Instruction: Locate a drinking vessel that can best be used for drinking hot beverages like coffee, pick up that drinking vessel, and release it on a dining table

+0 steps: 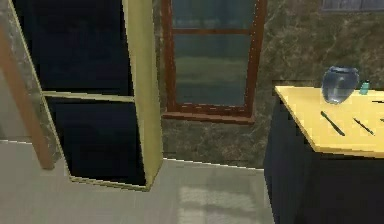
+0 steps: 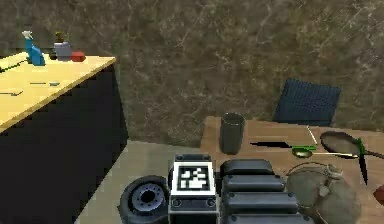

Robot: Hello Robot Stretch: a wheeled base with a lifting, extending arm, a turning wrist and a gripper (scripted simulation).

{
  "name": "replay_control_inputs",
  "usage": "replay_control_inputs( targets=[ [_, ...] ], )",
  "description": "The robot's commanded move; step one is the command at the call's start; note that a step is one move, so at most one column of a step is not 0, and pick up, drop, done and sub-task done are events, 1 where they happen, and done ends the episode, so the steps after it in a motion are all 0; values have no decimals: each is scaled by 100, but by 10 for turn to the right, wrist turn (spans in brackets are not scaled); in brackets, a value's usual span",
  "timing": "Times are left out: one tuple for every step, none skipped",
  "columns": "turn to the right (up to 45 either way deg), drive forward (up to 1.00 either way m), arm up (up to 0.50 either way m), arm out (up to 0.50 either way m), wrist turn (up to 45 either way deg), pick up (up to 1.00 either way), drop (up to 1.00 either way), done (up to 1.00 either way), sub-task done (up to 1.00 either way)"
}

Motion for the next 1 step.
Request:
replay_control_inputs(
  targets=[
    [450,0,0,0,0,0,0,0,0]
  ],
)
